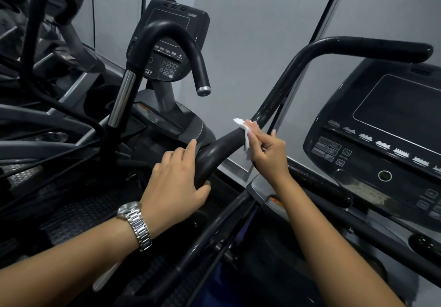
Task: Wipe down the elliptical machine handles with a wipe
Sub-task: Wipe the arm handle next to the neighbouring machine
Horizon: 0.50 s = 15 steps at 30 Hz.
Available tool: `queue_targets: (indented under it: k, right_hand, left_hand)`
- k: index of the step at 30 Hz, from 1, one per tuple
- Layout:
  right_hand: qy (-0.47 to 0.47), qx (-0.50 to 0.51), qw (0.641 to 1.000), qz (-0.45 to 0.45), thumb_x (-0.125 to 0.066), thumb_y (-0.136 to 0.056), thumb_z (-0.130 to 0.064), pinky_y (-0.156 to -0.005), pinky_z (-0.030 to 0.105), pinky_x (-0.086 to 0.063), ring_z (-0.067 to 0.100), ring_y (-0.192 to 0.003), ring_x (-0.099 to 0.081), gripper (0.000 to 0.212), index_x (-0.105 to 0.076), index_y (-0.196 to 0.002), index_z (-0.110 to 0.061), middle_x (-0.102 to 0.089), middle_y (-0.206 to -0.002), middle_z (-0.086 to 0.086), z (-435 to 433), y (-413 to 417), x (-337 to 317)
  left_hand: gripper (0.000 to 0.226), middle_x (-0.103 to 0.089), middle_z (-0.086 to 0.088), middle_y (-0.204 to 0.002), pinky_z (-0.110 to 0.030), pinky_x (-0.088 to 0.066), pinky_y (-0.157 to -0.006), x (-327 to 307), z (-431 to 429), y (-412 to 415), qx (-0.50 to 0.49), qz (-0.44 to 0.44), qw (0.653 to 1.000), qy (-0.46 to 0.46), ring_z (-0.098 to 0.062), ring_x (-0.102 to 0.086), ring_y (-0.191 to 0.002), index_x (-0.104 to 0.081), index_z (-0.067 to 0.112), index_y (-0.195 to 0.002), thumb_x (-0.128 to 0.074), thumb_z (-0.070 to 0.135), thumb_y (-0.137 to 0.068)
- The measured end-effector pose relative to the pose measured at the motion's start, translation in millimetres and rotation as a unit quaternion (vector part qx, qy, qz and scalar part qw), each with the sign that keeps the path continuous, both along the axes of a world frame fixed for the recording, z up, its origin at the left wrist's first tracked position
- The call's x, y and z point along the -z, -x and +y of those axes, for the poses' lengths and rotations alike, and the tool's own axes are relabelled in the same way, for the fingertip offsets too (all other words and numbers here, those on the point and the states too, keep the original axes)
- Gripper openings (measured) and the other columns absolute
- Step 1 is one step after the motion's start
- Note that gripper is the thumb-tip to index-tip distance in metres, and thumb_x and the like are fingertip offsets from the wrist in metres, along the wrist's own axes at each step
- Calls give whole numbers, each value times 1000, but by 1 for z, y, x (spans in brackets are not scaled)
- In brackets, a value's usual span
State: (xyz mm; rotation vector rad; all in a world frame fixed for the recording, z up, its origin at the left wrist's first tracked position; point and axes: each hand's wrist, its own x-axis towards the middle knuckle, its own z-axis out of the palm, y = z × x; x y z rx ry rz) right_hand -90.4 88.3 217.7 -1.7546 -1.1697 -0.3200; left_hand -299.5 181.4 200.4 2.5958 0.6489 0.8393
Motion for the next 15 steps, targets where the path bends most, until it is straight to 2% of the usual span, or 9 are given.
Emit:
queue_targets:
  k: [3, 6, 8, 10, 12, 15]
  right_hand:
    - [27, 45, 999, -12, -50, -99, -23, -121, 46, -7, 4, -130, -43, 27, -54, -122, -35, -59, -130, -6, 11, -7, -10]
    - [39, 12, 999, -36, -50, -99, -24, -120, 35, -5, -5, -128, -40, 29, -55, -125, -36, -57, -131, -10, 6, -10, -5]
    - [68, 22, 995, -70, -50, -99, -25, -121, 40, -2, -5, -129, -40, 31, -57, -127, -34, -55, -133, -13, -3, -26, -11]
    - [109, 65, 984, -122, -50, -99, -26, -120, 50, -3, 3, -132, -42, 31, -59, -129, -27, -56, -135, -9, -3, -43, -20]
    - [140, 80, 974, -157, -48, -99, -26, -119, 50, -4, 10, -135, -41, 32, -59, -129, -24, -56, -136, -4, 3, -44, -23]
    - [128, 54, 977, -158, -49, -99, -25, -117, 48, -4, 10, -134, -42, 32, -58, -130, -23, -57, -135, -2, -2, -45, -20]
  left_hand:
    - [83, -40, 3, -133, -37, -33, -102, -15, -5, -10, 18, -21, 999, -17, -17, -33, -126, -13, 15, -148, -53, 49, -83]
    - [80, -34, -1, -141, -37, -30, -105, -36, -11, -30, 36, -21, 996, -77, -18, -28, -132, -13, 11, -147, -48, 50, -86]
    - [78, -29, -5, -146, -41, -29, -107, -49, -14, -49, 34, 3, 993, -117, -21, -24, -136, -13, 8, -146, -47, 48, -88]
    - [77, -24, -8, -150, -47, -27, -110, -57, -15, -68, 29, 46, 989, -138, -24, -18, -140, -12, 5, -146, -46, 45, -89]
    - [77, -20, -11, -152, -53, -26, -109, -59, -13, -82, 19, 89, 985, -149, -28, -15, -141, -10, 3, -146, -46, 43, -91]
    - [72, -20, -15, -152, -57, -27, -107, -54, -11, -90, 2, 141, 973, -180, -31, -13, -142, -11, 0, -145, -44, 39, -93]
